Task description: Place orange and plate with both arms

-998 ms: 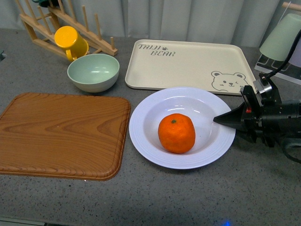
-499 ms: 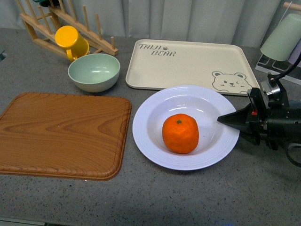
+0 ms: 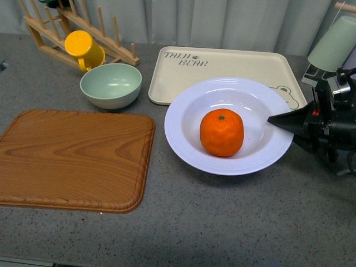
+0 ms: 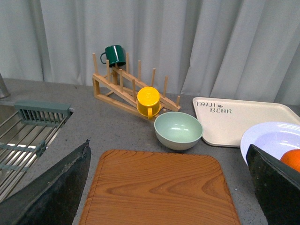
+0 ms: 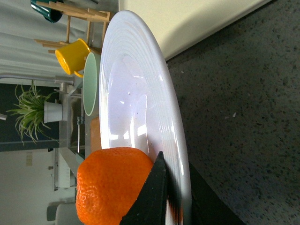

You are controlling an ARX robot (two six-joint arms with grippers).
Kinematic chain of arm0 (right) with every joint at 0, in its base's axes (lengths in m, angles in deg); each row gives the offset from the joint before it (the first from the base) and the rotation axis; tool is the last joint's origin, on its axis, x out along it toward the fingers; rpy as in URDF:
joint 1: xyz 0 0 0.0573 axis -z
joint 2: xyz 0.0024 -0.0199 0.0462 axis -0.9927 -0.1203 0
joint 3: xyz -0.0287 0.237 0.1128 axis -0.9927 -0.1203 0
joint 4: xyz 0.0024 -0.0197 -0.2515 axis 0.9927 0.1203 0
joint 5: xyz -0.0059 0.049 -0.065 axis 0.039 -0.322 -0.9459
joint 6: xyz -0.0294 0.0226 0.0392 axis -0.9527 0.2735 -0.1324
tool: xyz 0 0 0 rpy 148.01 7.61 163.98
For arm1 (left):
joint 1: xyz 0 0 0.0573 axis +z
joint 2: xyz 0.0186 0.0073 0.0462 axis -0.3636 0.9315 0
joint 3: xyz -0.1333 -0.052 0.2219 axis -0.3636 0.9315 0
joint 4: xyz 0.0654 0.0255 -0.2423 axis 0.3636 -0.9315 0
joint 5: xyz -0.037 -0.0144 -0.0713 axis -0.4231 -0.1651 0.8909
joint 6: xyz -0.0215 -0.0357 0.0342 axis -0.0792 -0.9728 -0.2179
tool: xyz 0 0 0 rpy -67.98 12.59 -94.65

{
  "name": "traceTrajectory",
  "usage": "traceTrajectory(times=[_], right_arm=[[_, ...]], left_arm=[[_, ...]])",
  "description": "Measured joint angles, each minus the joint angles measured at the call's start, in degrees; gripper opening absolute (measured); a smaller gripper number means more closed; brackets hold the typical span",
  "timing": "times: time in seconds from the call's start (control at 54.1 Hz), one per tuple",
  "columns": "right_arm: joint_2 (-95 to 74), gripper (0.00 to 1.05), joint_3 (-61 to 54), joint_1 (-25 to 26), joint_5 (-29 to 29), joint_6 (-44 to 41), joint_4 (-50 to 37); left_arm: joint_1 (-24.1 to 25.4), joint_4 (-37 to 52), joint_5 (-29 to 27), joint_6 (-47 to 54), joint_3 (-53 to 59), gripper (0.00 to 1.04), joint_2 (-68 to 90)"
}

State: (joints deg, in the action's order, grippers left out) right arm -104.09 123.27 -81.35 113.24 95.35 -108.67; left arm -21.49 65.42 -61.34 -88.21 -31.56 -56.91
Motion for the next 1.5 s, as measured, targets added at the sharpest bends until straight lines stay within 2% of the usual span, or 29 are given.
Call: traceTrajectory(times=[0.314,0.702,0.943,1.183,1.497], right_arm=[[-2.8,0.03,11.1,-0.7,-1.3,6.7,0.7],[-17.6,0.03,37.6,-3.4,-6.2,12.4,12.1],[-25.0,0.03,53.0,-4.2,-9.6,9.8,24.2],[-27.0,0.03,57.8,-4.6,-10.4,6.7,29.5],[-24.3,0.51,52.2,-4.1,-12.8,3.2,29.0]], left_arm=[[0.0,0.0,0.0,0.0,0.0,0.98,0.0],[0.0,0.0,0.0,0.0,0.0,0.98,0.0],[0.0,0.0,0.0,0.0,0.0,0.98,0.0],[0.0,0.0,0.0,0.0,0.0,0.98,0.0],[0.0,0.0,0.0,0.0,0.0,0.98,0.0]])
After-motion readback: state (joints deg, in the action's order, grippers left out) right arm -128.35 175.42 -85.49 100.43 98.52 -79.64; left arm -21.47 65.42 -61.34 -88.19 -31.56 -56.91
